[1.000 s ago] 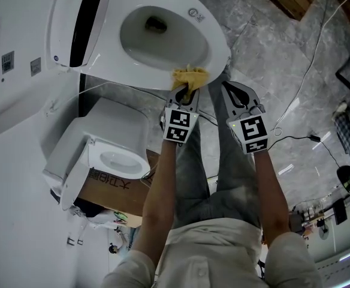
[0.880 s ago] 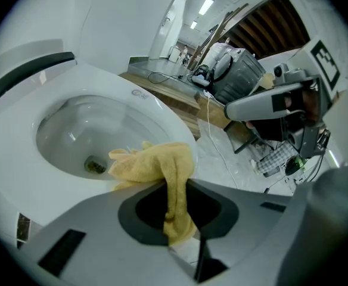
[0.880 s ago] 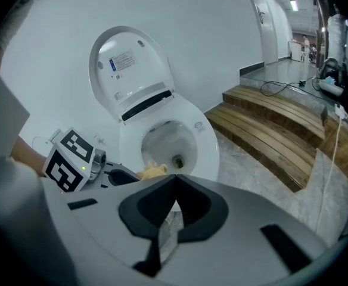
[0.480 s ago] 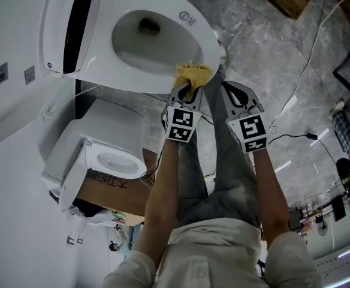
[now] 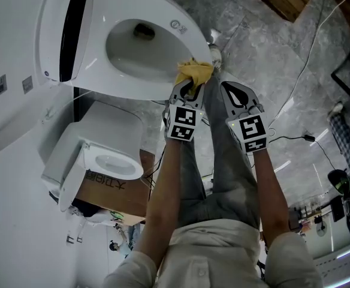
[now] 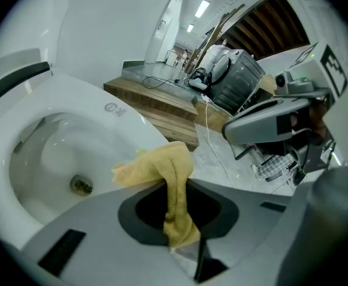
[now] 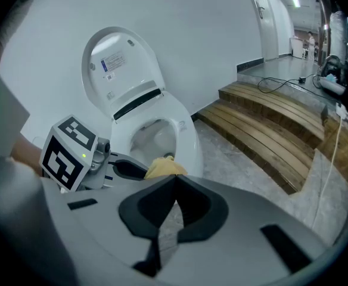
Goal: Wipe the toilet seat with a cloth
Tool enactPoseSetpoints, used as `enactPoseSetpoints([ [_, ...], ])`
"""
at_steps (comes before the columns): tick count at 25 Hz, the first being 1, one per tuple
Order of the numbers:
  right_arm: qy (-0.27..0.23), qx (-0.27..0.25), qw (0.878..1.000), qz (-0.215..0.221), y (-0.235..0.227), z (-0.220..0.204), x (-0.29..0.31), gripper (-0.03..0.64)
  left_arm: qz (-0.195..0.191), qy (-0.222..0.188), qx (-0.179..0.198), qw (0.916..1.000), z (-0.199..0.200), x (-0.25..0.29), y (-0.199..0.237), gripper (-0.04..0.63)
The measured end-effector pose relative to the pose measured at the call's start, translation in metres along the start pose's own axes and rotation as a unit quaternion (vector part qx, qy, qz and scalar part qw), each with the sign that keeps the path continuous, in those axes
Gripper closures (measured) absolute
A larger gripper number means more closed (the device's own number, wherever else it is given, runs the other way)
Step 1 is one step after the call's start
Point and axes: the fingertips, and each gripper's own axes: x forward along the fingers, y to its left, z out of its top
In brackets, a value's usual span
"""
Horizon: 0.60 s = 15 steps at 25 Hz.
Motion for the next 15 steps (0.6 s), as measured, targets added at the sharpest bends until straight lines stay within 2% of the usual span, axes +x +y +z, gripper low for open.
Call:
enactPoseSetpoints([
  [8, 0.002, 0.002, 1.0, -0.007, -0.028, 0.003, -0.001, 0.609, 0.01, 0.002, 0.015, 0.9998, 0.02, 0.011, 0.004, 0.514],
  [15, -0.004, 0.009, 1.0, -0.001, -0.033, 0.011, 0.003, 0.609, 0.024, 0.006, 0.021, 0.9995, 0.033, 0.016, 0.009, 0.514],
])
